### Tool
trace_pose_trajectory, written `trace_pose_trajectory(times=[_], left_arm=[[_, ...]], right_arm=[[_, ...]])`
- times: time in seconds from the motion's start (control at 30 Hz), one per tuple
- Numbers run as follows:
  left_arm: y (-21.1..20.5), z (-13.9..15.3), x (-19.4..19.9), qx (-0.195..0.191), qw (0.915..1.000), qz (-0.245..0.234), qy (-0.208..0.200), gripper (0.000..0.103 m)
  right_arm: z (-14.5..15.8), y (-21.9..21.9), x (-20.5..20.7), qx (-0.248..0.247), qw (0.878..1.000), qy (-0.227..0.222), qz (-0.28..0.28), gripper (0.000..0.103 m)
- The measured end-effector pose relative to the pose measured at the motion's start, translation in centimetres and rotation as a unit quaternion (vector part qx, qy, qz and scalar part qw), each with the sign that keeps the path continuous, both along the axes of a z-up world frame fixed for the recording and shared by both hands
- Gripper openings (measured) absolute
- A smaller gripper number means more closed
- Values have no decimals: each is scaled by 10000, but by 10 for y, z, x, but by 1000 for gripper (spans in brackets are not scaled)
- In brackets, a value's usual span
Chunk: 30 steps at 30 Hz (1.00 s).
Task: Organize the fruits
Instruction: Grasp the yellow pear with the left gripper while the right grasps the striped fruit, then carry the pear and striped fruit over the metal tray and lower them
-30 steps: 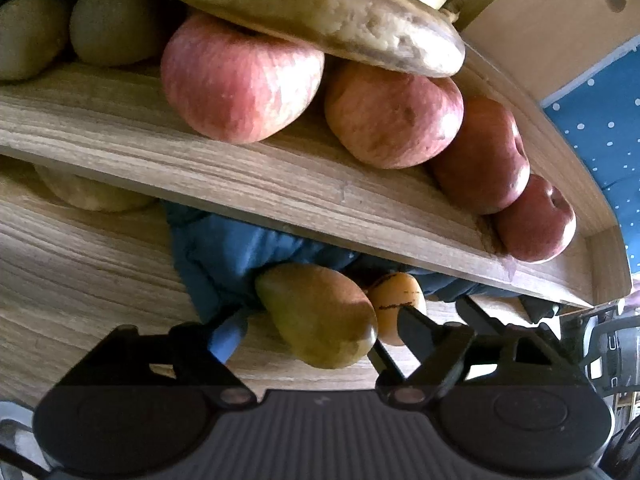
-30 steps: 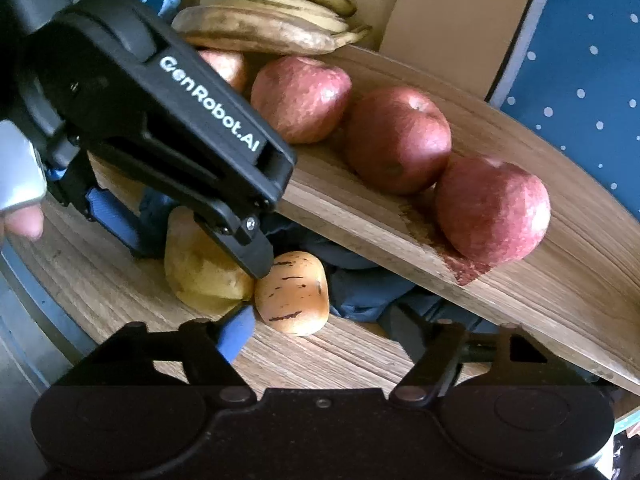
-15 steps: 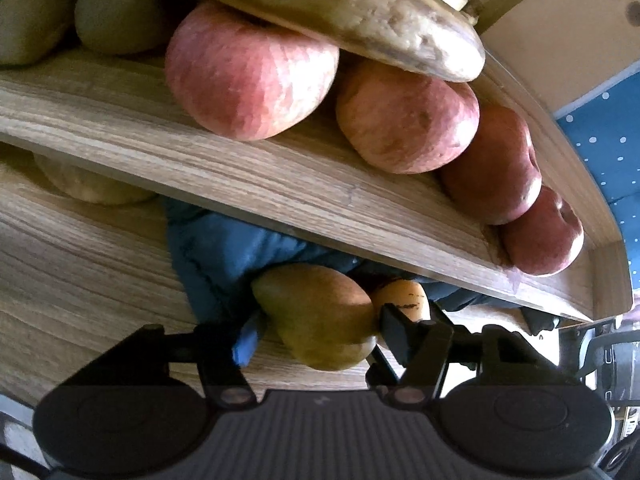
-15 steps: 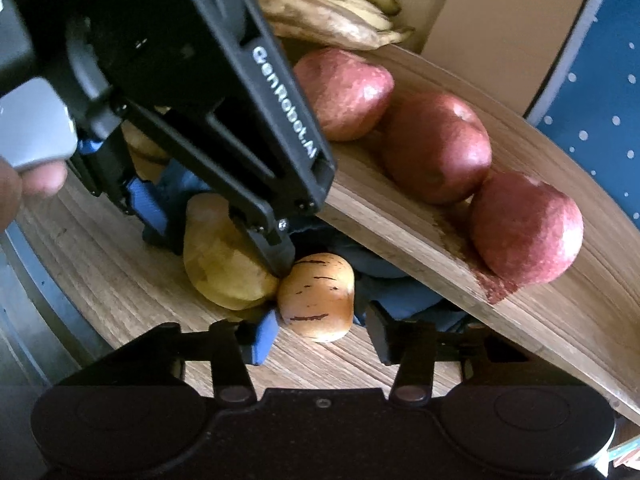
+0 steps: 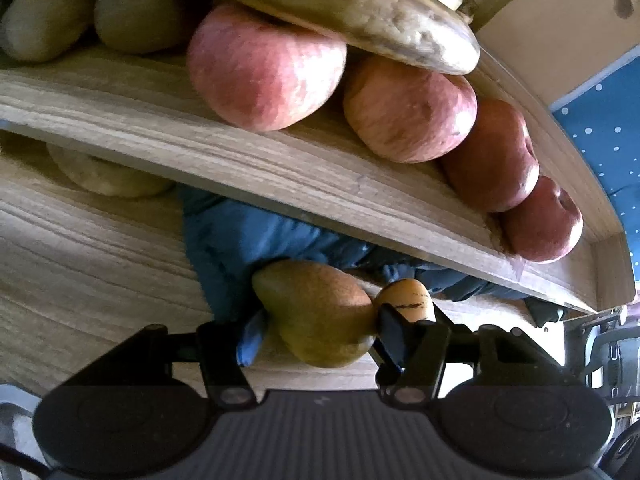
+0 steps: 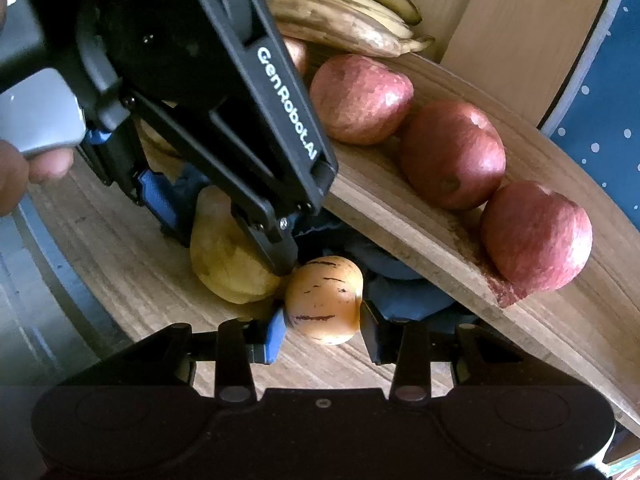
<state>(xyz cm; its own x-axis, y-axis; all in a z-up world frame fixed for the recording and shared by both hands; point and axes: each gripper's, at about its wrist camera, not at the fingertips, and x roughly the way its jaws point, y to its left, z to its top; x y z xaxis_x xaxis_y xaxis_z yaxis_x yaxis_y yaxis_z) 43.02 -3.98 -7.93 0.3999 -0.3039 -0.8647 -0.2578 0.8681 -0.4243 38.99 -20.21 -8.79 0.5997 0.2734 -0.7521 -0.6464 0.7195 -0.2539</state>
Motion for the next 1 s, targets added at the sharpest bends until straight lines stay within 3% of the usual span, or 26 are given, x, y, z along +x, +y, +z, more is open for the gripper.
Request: trace_pose_trajectory(times=[0.5, 1.0], left_arm=[[4, 8, -29, 110, 9999, -17, -121, 63], [29, 15, -66, -7, 9978, 641, -165, 62]], right_arm=[[10, -7, -12, 211, 9996, 157, 44, 40], [1, 3, -11, 146, 9996, 174, 148, 44]])
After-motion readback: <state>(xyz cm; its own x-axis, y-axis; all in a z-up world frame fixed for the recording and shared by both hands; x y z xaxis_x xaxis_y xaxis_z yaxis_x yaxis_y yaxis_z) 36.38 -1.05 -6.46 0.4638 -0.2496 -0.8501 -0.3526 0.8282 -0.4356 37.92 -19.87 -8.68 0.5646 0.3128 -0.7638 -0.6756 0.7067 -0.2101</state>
